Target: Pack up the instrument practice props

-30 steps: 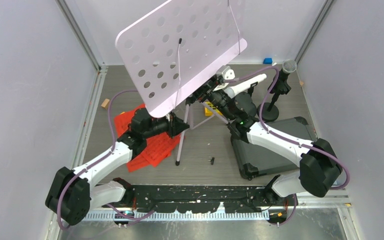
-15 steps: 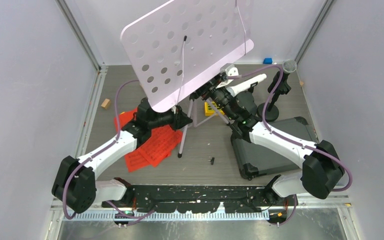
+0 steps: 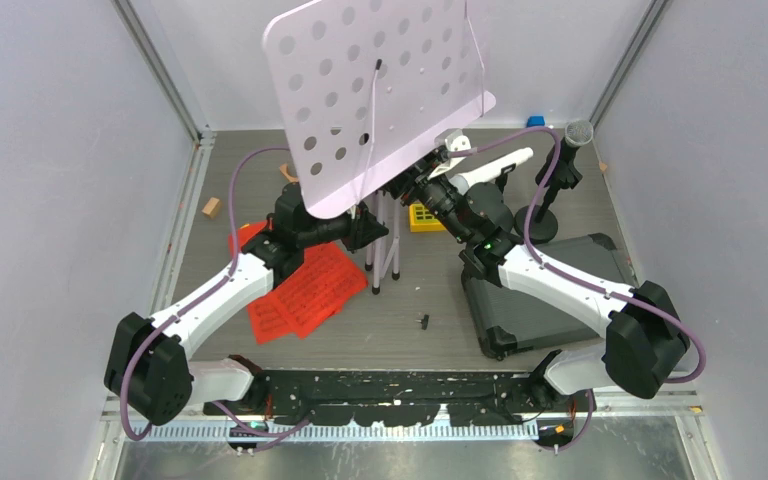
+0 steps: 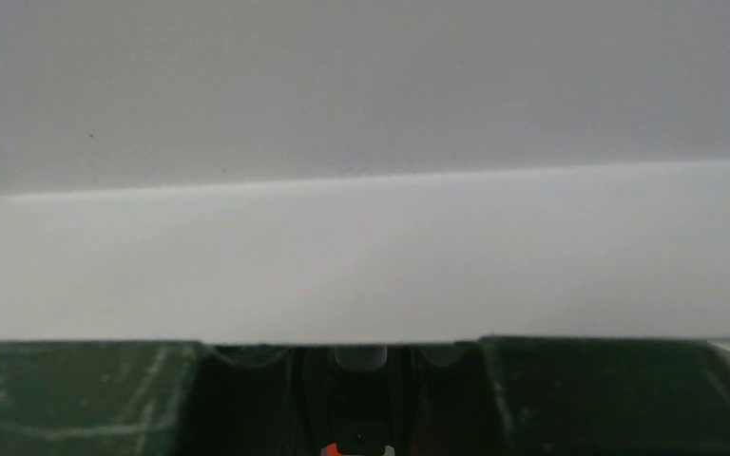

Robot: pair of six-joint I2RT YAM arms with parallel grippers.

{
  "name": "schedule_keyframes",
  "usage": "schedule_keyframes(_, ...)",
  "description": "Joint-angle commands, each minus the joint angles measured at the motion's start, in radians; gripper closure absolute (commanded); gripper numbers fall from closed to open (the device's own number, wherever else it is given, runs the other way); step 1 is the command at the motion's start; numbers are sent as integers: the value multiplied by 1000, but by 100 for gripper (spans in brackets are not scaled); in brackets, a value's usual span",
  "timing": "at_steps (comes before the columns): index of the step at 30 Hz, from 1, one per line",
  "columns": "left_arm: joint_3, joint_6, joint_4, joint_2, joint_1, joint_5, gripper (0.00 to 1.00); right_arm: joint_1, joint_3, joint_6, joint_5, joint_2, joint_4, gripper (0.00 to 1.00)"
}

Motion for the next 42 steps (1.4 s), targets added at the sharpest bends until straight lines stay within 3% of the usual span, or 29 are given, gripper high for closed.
schedule_keyframes(1, 129, 8, 189, -15, 18, -78, 100, 40, 19, 63, -82, -57, 28, 100)
schedule_keyframes(8, 82, 4, 201, -5, 18, -74, 99, 47, 5, 36, -93, -71, 10, 100)
schedule_keyframes(14, 10, -7, 211, -52, 18, -108, 62, 53, -4, 4, -87, -86, -4, 100)
schedule_keyframes(18, -51, -9, 205, -112, 18, -153, 28, 59, -12, -8, -81, -94, -6, 100)
schedule_keyframes(22, -113, -9, 195, -178, 18, -207, 14, 64, -19, -19, -76, -101, -6, 100)
schedule_keyframes(27, -152, 3, 220, -205, 18, -260, 6, 71, -23, -17, -73, -108, -9, 100)
schedule_keyframes(35, -115, -97, 354, -116, 18, -80, 0, 78, -33, -15, -60, -116, -12, 100)
schedule_keyframes(42, -56, -101, 378, -35, 15, -43, 0, 83, -33, -6, -59, -119, -16, 100)
